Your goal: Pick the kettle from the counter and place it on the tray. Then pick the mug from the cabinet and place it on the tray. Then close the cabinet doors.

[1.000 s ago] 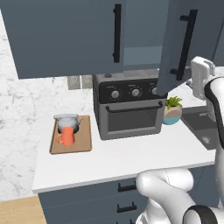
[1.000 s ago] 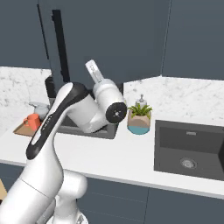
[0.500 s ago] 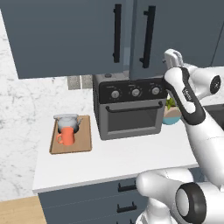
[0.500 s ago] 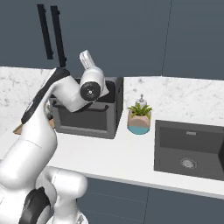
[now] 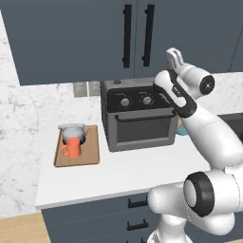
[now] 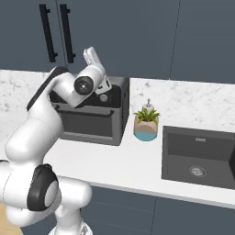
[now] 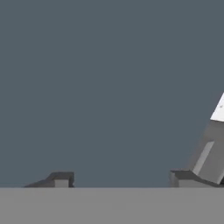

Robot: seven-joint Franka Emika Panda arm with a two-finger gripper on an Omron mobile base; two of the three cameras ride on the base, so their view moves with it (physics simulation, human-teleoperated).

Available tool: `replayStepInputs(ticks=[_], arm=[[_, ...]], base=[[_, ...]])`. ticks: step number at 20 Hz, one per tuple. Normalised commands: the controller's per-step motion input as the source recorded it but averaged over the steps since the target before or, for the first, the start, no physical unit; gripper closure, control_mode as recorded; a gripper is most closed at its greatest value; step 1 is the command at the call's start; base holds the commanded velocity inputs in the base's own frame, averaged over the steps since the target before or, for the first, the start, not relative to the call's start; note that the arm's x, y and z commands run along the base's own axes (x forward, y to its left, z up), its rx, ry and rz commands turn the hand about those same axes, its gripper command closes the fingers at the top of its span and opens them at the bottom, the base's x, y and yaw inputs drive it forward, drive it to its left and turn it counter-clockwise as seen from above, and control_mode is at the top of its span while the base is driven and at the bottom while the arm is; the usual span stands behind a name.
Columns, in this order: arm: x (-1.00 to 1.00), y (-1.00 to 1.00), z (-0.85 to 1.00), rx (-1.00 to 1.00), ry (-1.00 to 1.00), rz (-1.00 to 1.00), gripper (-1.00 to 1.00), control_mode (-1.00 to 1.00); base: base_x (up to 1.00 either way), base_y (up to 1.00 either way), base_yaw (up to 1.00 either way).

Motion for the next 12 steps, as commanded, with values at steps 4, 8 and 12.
replayStepInputs(ticks=[4,8,12], arm=[[0.62,0.20,0.00,0.00,0.05,-0.13,-1.00,-1.00],[0.48,0.21,0.00,0.00,0.10,-0.13,-1.00,-1.00],[0.48,0.19,0.00,0.00,0.18,-0.12,-1.00,-1.00]], base=[[0.00,0.00,0.00],[0.00,0.00,0.00],[0.00,0.00,0.00]])
